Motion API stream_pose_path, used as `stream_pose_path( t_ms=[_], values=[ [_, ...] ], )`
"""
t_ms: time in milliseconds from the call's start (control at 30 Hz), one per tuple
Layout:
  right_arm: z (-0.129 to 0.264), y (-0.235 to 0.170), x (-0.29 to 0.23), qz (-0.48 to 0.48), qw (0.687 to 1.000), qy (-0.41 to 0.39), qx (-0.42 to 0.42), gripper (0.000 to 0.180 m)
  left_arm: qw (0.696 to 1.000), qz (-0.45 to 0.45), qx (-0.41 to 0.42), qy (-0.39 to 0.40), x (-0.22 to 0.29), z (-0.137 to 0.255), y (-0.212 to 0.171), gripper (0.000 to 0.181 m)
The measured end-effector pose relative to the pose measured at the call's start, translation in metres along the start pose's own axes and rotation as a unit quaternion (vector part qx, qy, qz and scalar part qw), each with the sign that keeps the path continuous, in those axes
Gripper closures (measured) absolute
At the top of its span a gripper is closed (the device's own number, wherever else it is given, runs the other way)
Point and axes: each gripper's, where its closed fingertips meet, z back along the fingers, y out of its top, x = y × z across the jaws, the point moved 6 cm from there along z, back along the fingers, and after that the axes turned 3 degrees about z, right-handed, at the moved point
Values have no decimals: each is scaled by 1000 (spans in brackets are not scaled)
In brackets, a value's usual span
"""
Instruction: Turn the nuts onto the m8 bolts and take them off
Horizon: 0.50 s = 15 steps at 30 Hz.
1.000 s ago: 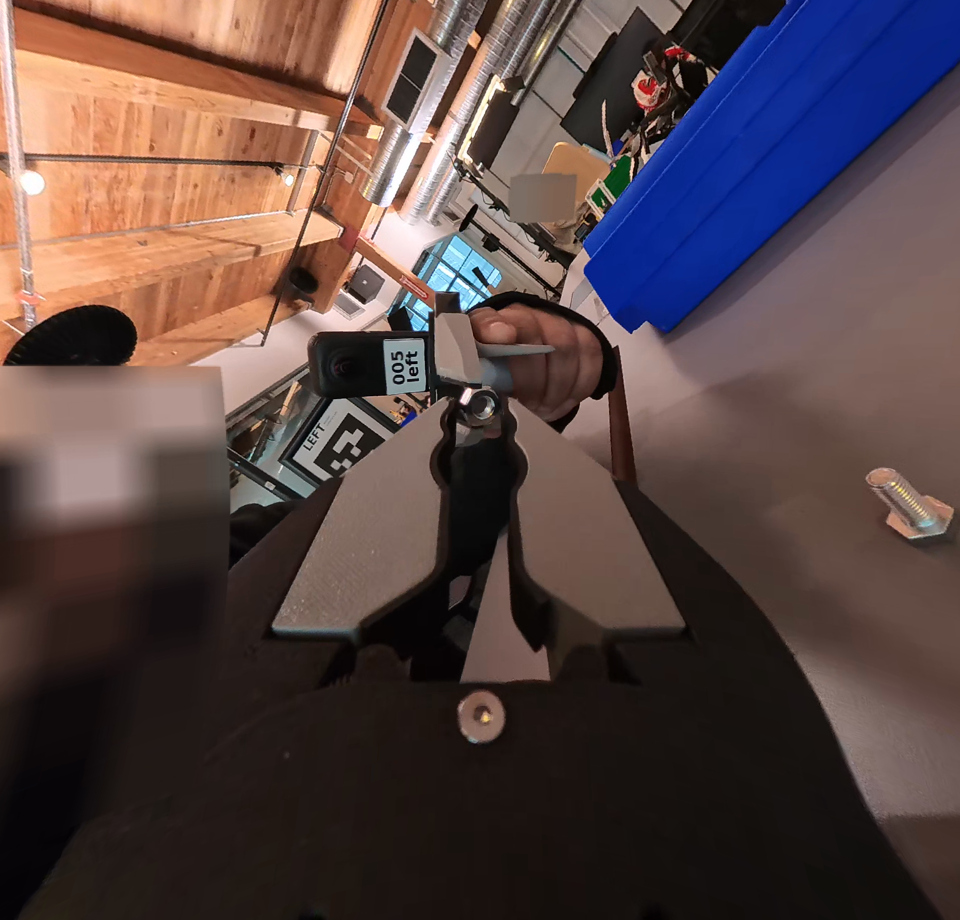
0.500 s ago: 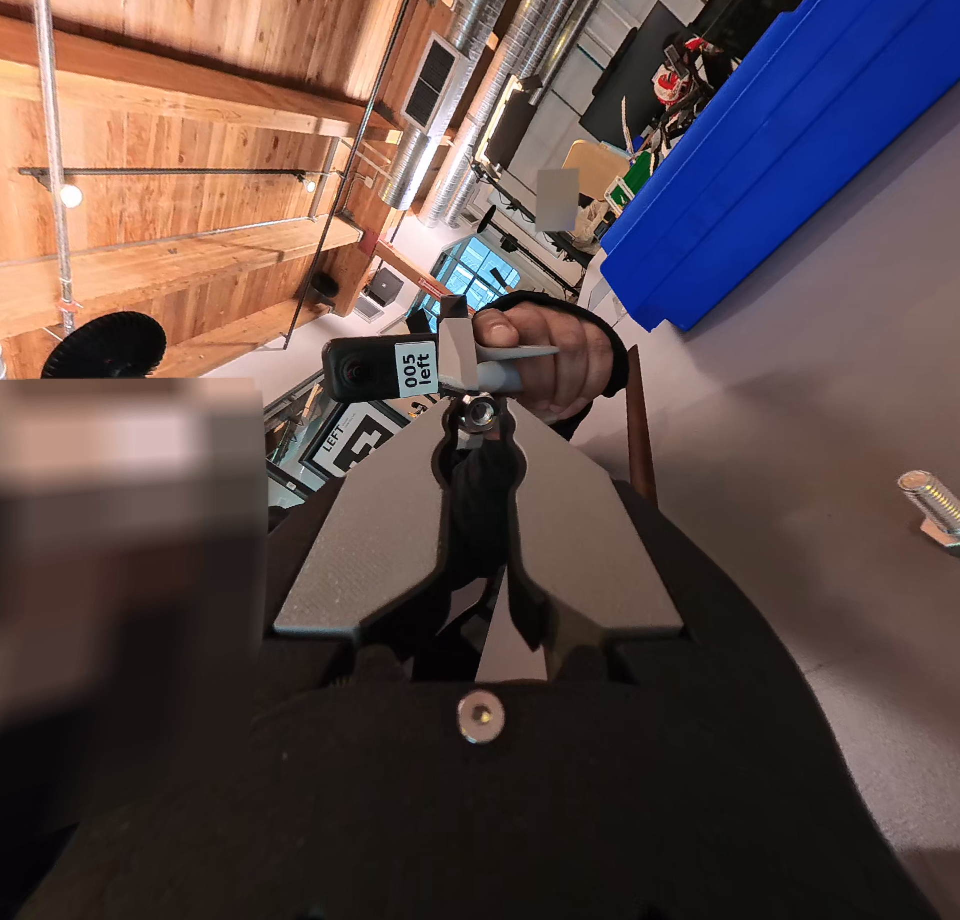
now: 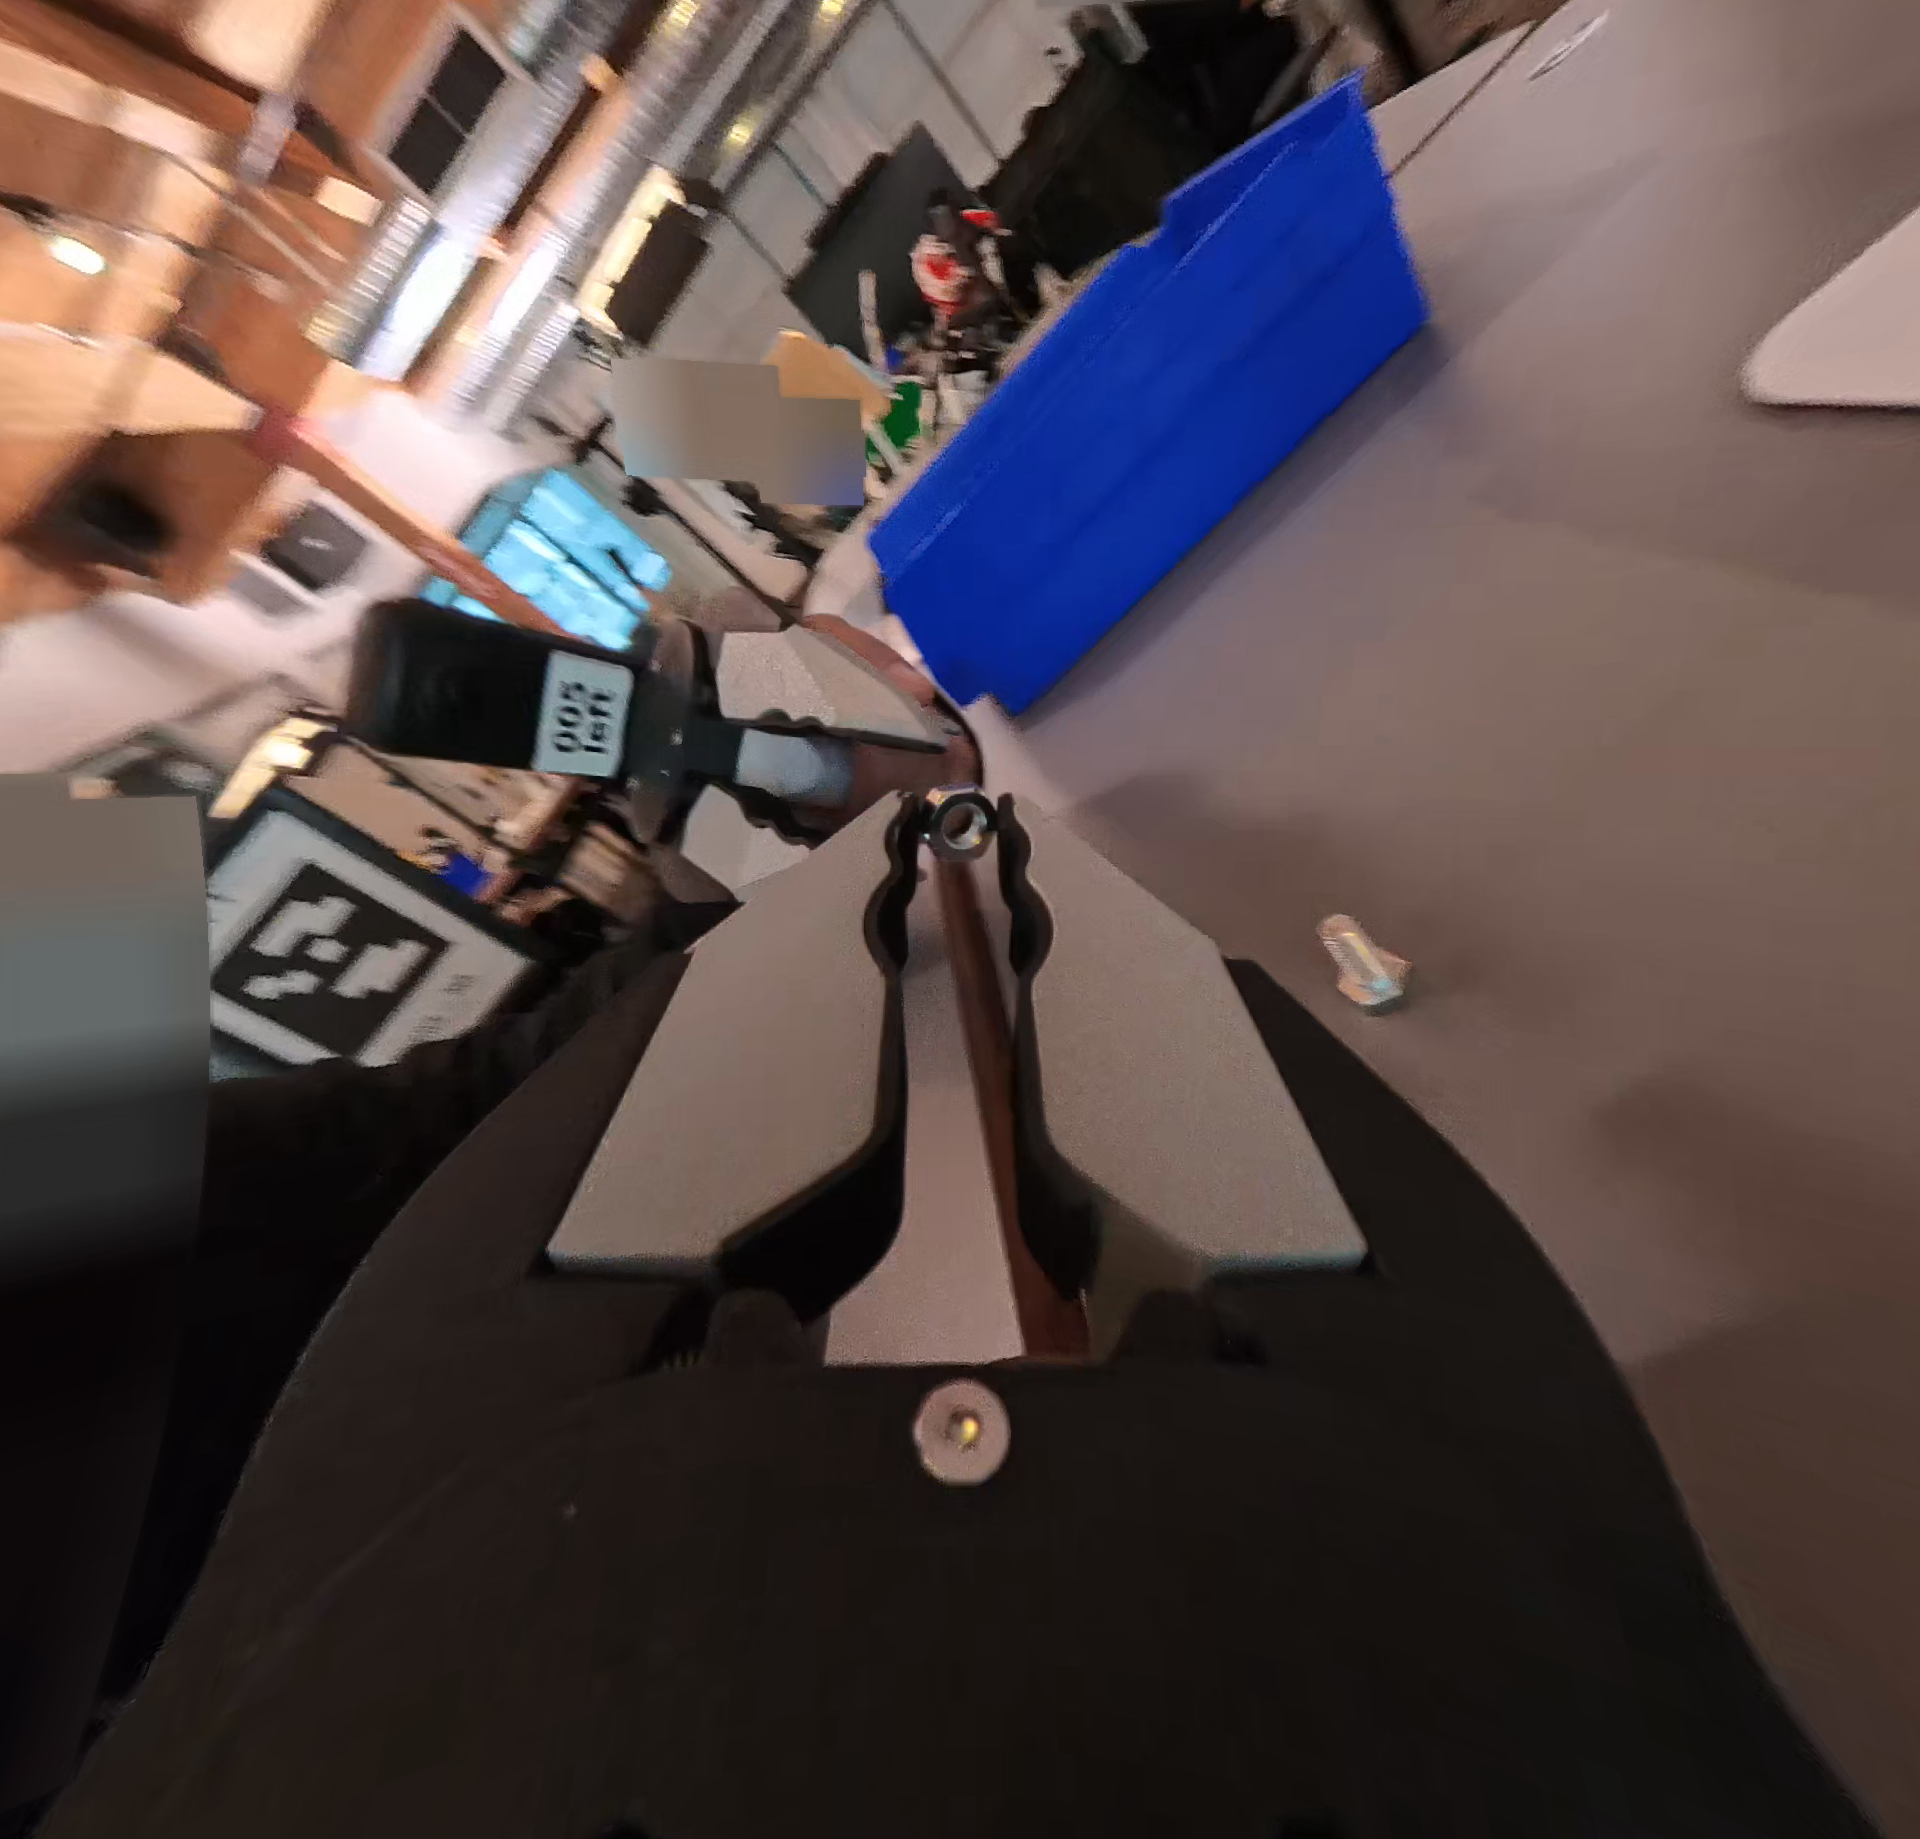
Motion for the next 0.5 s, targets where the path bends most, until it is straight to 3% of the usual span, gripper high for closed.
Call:
stream_pose_path(
  t_ms=[67,167,500],
  values=[
    [3,2,4,48,997,-65,-13,168,997,30,-70,-1,-3,-10,-17,140],
    [5,3,6,94,988,-121,-26,168,988,50,-148,-6,-4,-23,-42,138],
    [10,9,5,98,987,-128,-12,168,971,62,-226,-44,-9,-59,-68,152]
  ],
)
